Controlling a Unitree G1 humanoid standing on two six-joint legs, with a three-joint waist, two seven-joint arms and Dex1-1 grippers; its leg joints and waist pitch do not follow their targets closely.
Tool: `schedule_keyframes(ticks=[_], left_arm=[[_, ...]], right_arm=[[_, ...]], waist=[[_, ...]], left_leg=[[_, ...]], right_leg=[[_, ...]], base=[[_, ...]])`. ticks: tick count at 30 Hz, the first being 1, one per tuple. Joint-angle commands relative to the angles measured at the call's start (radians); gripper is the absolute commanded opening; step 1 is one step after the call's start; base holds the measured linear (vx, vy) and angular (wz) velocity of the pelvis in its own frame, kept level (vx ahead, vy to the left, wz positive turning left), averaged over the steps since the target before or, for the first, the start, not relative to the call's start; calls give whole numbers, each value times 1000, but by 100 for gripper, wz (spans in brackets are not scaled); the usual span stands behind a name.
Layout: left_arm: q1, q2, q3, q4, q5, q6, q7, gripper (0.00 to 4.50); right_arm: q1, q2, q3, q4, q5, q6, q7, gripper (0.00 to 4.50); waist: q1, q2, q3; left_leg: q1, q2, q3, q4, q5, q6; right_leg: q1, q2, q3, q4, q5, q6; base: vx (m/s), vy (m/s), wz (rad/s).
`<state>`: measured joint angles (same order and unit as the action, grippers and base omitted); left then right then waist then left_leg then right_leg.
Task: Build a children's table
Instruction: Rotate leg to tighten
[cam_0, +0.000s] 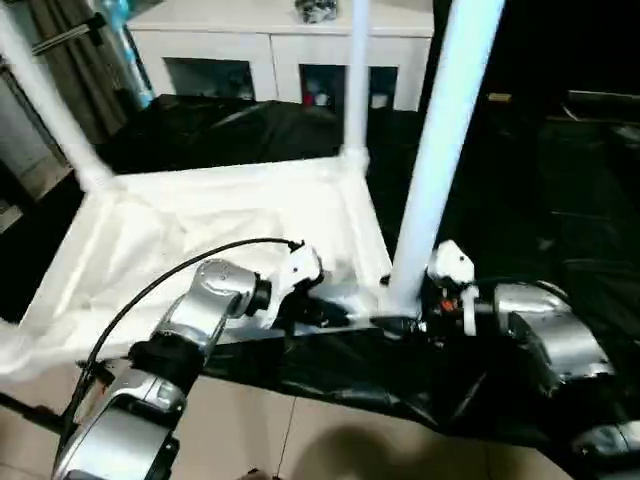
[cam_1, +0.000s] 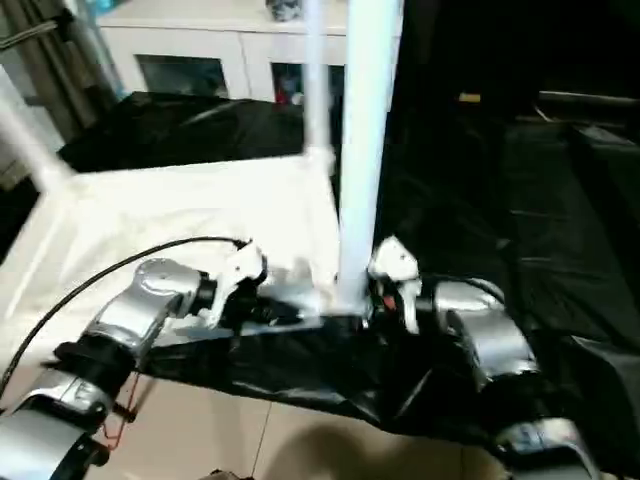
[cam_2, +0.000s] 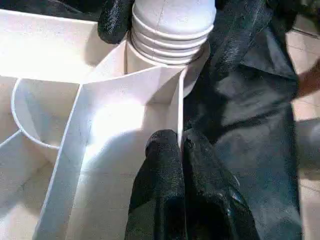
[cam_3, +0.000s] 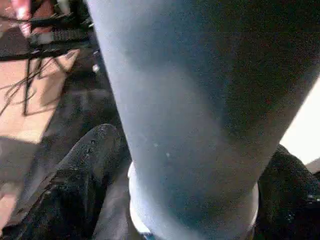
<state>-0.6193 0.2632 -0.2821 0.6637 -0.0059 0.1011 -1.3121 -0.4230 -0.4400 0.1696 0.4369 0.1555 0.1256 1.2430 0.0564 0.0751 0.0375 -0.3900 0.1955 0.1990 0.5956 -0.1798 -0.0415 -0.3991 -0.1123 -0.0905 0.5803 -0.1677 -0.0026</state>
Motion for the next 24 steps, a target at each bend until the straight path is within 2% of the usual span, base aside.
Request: schedule_keyframes(ticks=[1,5,6,7,9,10,13,16,18,20,23,24], left_arm=[[-8,-2,0,-54,-38,-9,-27,0],[1,17,-6,-73,-51,5,-70,0],[6,25,-8,-82,-55,12,-85,0],[7,27,-8,-83,-55,13,-87,0],[9,28,-8,-86,-55,17,-91,0],[10,29,-8,-88,-54,19,-92,0],[17,27,-7,-95,-53,22,-84,0],[20,8,-2,-87,-49,20,-37,0],[19,3,0,-84,-46,20,-23,0],[10,-34,12,-51,-23,16,71,0],[-7,-83,37,-10,-12,16,180,0],[-16,-106,44,5,-7,20,227,0]], right_arm=[[8,5,39,-28,4,1,41,385],[9,-16,50,-50,10,31,80,357],[12,-23,58,-60,14,45,92,351],[13,-24,60,-62,15,48,94,338],[15,-24,63,-63,17,53,97,313],[17,-23,64,-64,17,55,98,313],[29,-17,66,-69,22,68,96,282],[53,10,60,-72,25,84,52,273],[57,17,59,-72,24,88,39,272],[69,60,61,-38,-21,66,-72,270],[63,117,55,27,-68,54,-210,270],[49,157,39,75,-80,46,-291,269]], waist=[[-3,-17,-62],[-2,-16,-64],[-3,-4,-65],[-2,-9,-67],[-2,-8,-68],[-1,-11,-68],[-1,-9,-68],[1,-7,-66],[0,-8,-66],[-3,-8,-62],[-16,-13,-52],[-24,-14,-48]], left_leg=[[23,41,-15,-73,-231,89],[22,40,-15,-71,-210,93],[24,40,-15,-70,-210,92],[26,39,-14,-69,-202,94],[22,39,-14,-67,-191,100],[23,39,-14,-67,-190,100],[23,38,-14,-66,-187,101],[23,39,-14,-67,-190,100],[24,39,-15,-69,-205,91],[26,39,-14,-72,-233,76],[30,33,-16,-79,-315,31],[35,30,-21,-80,-362,15]], right_leg=[[48,-40,39,-58,-222,-244],[48,-38,39,-53,-187,-251],[46,-36,38,-55,-172,-252],[47,-35,39,-51,-145,-261],[50,-37,38,-48,-131,-266],[49,-37,38,-49,-131,-267],[50,-37,38,-49,-138,-266],[49,-37,38,-51,-145,-262],[49,-37,38,-53,-168,-255],[46,-36,38,-58,-209,-246],[41,-39,37,-77,-354,-208],[40,-40,34,-83,-432,-186]], base=[[0,0,0],[0,0,0],[0,0,0],[0,0,0],[0,0,0],[0,0,0],[0,0,0],[0,0,0],[0,0,0],[0,0,0],[0,0,0],[0,0,0]])
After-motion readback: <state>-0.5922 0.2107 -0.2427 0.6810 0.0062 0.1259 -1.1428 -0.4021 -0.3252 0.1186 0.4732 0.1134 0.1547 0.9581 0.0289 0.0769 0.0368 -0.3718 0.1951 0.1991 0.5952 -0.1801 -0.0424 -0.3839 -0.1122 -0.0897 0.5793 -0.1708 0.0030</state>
